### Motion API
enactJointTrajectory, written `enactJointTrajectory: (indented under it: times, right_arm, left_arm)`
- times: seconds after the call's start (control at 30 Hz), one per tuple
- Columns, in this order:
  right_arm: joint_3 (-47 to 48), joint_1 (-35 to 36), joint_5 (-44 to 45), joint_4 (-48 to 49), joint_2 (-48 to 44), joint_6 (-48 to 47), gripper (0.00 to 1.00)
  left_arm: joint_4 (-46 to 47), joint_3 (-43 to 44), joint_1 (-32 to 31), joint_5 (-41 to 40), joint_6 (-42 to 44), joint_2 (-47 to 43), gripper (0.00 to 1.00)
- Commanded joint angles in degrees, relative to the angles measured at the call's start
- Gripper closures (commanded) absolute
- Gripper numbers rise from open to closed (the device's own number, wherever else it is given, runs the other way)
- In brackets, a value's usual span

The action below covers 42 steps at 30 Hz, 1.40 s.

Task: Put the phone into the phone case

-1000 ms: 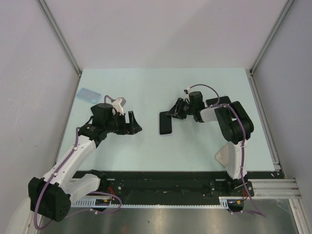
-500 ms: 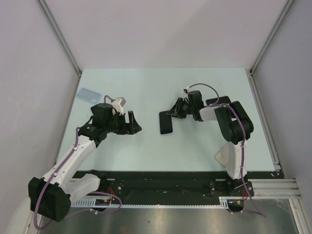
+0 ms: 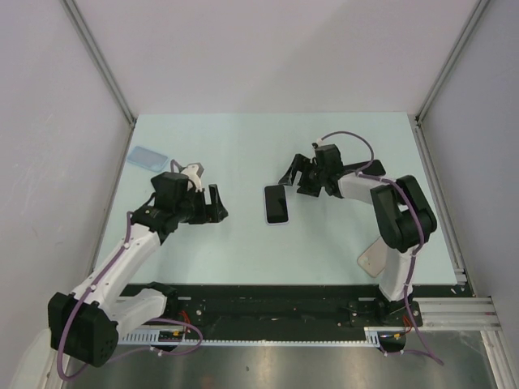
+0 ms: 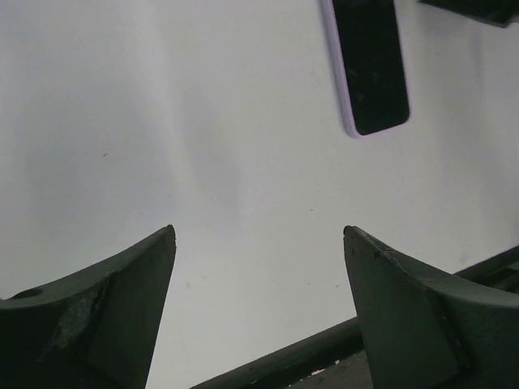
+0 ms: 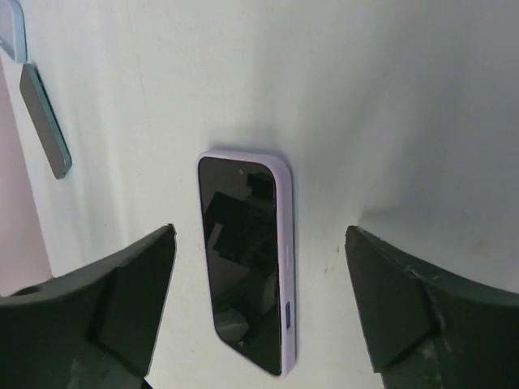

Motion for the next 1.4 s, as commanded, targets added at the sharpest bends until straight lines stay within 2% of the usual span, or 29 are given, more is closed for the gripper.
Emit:
enactJointTrajectory:
  times: [0.0, 0.1, 0.23, 0.4, 0.5, 0.53, 0.63, 0.67, 0.7, 0.87, 1.07, 1.37]
  right_arm:
    - [0.33, 0.55, 7.5, -10.22, -8.28, -5.75, 0.01]
    - [0.33, 0.72, 8.03, -14.45, -12.86, -8.56, 0.0]
    - [0.33, 2.21, 8.82, -19.12, -17.69, -12.25, 0.0]
    - [-1.25, 3.97, 7.42, -20.71, -23.75, -14.62, 0.0]
    - [-2.3, 4.15, 5.48, -21.33, -26.91, -15.07, 0.0]
    - [-2.66, 4.15, 5.39, -21.33, -27.89, -15.42, 0.0]
    - [-4.41, 4.15, 5.13, -21.07, -31.23, -16.03, 0.0]
    - [-4.76, 4.15, 5.13, -20.98, -32.02, -16.3, 0.0]
    - [-5.46, 4.15, 5.21, -20.89, -32.9, -16.47, 0.0]
    - [-7.05, 4.15, 5.3, -20.89, -36.68, -17.44, 0.0]
    - [-8.37, 4.06, 6.53, -21.33, -38.79, -18.06, 0.0]
    - [-9.6, 3.8, 6.36, -20.98, -39.94, -18.32, 0.0]
  left_arm:
    - [-2.8, 1.96, 1.08, -8.62, -1.33, 0.71, 0.12]
    - [-4.73, 3.18, 3.71, -12.92, -2.64, 1.85, 0.13]
    - [-5.7, 3.72, 11.51, -12.86, -7.47, 3.52, 0.12]
    - [-1.75, 2.66, 20.22, -13.64, -16.08, 5.63, 0.16]
    - [-0.43, 6.24, 26.55, -15.3, -17.5, 11.15, 0.17]
    - [-0.43, 7.83, 26.83, -17.05, -15.85, 12.83, 0.17]
    - [-2.78, 16.26, 27.01, -20.4, -8.13, 21.61, 0.08]
    - [-3.67, 18.2, 27.01, -21.11, -7.49, 26.16, 0.02]
    - [-4.12, 20.74, 27.18, -20.33, -6.96, 27.94, 0.01]
    - [-2.88, 25.94, 27.18, -14.52, -2.48, 37.69, 0.0]
    - [-8.16, 32.54, 27.18, -20.14, -1.24, 45.52, 0.0]
    - [-9.22, 35.62, 27.18, -18.74, -0.27, 50.54, 0.01]
